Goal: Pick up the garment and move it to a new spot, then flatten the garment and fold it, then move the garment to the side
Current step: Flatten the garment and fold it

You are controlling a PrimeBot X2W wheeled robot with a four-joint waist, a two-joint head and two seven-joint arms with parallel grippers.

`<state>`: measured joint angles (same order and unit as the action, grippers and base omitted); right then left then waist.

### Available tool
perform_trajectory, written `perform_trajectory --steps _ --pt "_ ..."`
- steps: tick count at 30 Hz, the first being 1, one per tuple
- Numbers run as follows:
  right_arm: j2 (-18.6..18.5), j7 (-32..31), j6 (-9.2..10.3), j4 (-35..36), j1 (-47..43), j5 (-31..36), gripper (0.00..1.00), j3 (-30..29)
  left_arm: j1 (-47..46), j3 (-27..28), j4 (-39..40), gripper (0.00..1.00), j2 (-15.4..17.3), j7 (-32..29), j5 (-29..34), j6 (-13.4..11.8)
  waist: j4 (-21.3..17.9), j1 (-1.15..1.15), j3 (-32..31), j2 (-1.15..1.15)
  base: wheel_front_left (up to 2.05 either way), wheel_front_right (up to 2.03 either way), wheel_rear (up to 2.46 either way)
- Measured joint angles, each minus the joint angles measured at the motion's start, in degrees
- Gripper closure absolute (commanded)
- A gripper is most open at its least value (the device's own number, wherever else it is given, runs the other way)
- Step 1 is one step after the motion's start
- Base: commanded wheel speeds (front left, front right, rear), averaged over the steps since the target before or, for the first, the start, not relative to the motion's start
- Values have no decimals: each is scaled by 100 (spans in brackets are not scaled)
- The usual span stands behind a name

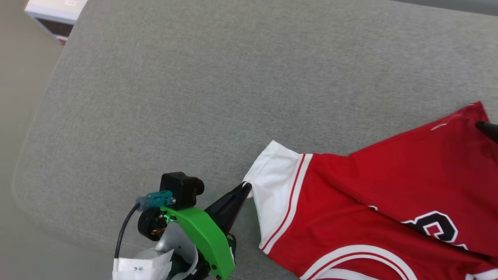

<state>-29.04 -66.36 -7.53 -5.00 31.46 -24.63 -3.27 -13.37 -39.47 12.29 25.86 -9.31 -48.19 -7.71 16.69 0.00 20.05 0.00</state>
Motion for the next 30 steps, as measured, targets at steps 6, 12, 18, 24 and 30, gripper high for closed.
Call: perform_trajectory --steps 6,12,18,24,30 --pt "-131 81 0 -377 165 129 0 101 0 -77 -47 100 -77 75 3 49 294 0 286 0 0 0 0" --pt "-319 140 0 -515 277 126 0 202 -51 -137 -119 100 -178 121 32 114 514 0 500 0 0 0 0" --pt "-525 46 1 -550 261 20 98 378 -88 -134 -213 100 -193 170 32 142 641 0 605 0 0 0 0" --pt "-538 281 1 -617 272 -46 100 459 -117 -121 -268 100 -197 175 32 142 660 0 576 0 0 0 0" --pt "-498 858 1 -809 277 -190 100 592 -118 -64 -353 100 -179 229 31 133 592 0 396 0 0 0 0"
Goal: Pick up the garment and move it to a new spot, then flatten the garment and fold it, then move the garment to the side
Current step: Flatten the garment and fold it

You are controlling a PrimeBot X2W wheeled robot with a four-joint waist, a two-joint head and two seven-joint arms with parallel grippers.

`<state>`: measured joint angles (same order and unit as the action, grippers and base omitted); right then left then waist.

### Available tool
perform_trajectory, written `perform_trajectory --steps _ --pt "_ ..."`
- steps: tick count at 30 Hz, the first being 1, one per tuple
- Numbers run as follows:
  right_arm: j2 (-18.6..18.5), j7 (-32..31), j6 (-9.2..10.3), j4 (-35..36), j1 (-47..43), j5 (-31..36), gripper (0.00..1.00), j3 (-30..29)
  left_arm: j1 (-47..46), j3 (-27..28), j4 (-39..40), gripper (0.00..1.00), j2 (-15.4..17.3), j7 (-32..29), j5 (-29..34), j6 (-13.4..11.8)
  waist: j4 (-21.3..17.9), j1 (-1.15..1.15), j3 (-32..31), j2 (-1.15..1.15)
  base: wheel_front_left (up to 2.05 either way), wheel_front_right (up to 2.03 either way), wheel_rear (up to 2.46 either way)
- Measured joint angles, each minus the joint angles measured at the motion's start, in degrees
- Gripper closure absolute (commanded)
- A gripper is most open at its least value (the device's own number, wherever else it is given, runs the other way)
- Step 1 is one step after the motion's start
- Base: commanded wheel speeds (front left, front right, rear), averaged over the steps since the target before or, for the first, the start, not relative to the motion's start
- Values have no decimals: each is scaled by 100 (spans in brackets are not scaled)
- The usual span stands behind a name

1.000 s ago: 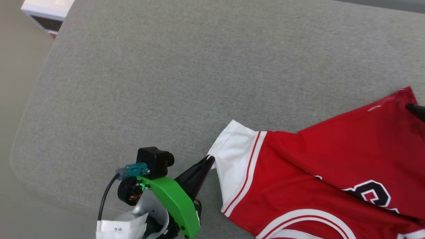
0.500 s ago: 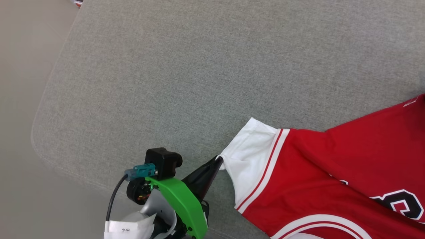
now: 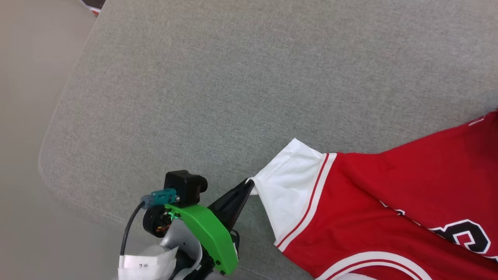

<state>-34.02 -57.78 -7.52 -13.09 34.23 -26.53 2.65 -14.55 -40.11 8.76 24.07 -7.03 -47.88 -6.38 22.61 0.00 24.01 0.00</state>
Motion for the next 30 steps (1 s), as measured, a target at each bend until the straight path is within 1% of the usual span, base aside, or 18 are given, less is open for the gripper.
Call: perform_trajectory --steps 3,5,10,15,20,25,30 --pt "60 425 0 -79 -3 -112 100 129 1 79 -86 100 13 51 -33 0 -64 0 -158 0 0 0 0" --pt "104 672 0 -110 -4 -169 100 245 2 134 -163 100 78 80 -32 -43 -116 0 -270 0 0 0 0" --pt "94 1314 0 -159 -3 -381 100 424 10 319 -252 100 198 231 -41 -103 -301 0 -586 0 0 0 0" --pt "69 1778 0 -122 -19 -717 100 366 -30 480 -222 100 326 372 60 -192 -544 0 -926 0 0 0 0" --pt "-89 2231 0 222 -129 -867 100 267 -375 669 -92 100 364 509 237 -250 -789 0 -1251 0 0 0 0" --pt "-102 2529 0 591 -272 -1024 100 179 -678 879 45 100 501 554 324 -312 -1050 0 -1521 0 0 0 0" --pt "-58 2680 0 1025 -369 -1057 100 71 -1018 1154 225 100 639 556 356 -396 -1339 1 -1747 0 0 0 0"
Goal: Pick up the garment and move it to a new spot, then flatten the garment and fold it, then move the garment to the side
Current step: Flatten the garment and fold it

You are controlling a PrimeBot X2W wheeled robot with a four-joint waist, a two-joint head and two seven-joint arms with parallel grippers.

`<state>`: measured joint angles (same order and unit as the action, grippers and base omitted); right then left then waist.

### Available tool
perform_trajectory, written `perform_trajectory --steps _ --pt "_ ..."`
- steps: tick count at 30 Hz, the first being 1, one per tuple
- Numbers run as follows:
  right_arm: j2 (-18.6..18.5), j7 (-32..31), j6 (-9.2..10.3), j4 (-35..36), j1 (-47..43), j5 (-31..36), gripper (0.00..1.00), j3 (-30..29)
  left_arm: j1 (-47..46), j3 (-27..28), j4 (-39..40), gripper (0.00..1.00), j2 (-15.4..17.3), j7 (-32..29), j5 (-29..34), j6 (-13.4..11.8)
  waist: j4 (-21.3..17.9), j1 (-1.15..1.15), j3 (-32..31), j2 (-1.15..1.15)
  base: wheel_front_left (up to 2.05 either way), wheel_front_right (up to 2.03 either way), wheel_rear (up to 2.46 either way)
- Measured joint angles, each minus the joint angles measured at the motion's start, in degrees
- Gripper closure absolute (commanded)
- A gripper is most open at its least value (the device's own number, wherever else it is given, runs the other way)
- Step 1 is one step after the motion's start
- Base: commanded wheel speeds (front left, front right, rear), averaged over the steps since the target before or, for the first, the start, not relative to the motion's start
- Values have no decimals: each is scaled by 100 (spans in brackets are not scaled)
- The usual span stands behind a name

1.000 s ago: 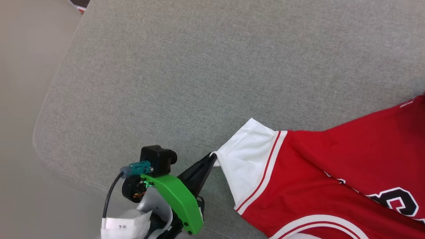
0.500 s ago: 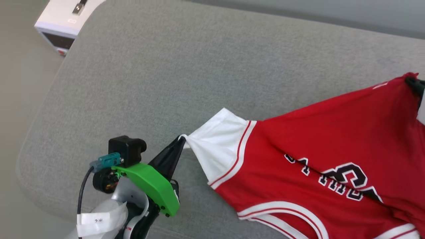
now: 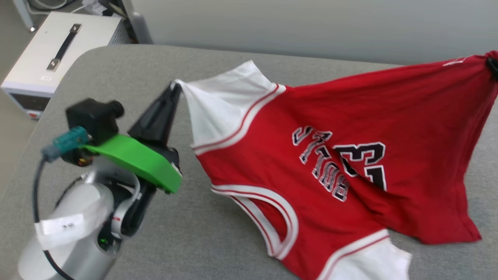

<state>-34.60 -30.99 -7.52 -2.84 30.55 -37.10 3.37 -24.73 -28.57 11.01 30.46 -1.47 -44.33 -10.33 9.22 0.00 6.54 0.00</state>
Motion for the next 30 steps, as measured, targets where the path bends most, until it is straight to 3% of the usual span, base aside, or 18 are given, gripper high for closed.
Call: perform_trajectory --steps 16,26,30 --pt "252 -3 0 1303 -51 21 100 -545 -1251 630 583 100 260 5 311 -269 -635 0 -421 0 0 0 0" --pt "450 78 -1 1535 294 347 100 -849 -2091 901 765 100 237 147 424 -333 -742 0 -117 0 0 0 0" --pt "494 151 -1 1503 620 412 100 -884 -2564 964 643 100 280 141 471 -218 -764 0 115 0 0 0 0"
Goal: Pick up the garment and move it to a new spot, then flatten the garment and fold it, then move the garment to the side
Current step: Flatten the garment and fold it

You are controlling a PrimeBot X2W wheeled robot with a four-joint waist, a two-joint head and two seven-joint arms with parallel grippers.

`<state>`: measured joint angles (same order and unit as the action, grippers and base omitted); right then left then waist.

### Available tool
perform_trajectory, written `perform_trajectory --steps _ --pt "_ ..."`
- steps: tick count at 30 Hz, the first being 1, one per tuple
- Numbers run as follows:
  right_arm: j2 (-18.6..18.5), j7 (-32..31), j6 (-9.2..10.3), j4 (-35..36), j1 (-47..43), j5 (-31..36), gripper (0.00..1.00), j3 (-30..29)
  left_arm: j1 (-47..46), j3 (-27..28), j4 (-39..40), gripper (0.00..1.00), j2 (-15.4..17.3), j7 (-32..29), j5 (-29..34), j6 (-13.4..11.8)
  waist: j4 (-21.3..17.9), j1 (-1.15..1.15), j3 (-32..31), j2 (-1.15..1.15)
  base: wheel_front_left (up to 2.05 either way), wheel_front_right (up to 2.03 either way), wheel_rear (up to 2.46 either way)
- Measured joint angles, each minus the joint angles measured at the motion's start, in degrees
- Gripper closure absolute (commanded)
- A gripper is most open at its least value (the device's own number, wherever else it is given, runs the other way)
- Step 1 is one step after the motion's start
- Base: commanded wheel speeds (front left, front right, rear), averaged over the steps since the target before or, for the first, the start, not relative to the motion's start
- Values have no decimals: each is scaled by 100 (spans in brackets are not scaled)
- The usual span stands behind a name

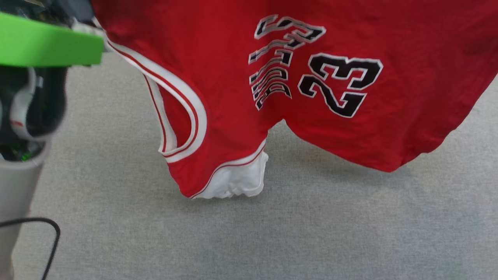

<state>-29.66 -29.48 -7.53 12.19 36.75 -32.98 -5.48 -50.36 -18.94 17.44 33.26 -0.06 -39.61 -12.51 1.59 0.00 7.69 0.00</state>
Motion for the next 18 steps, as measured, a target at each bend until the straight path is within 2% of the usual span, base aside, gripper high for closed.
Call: perform_trajectory --steps 9,18 --pt "-175 256 1 -464 1010 52 100 209 -1224 -99 -710 100 197 -129 256 505 -21 0 726 0 0 0 0" --pt "-261 780 -1 -1550 2708 275 100 746 -2995 -207 -1953 100 297 -247 572 1079 -63 -1 1641 0 0 0 0"
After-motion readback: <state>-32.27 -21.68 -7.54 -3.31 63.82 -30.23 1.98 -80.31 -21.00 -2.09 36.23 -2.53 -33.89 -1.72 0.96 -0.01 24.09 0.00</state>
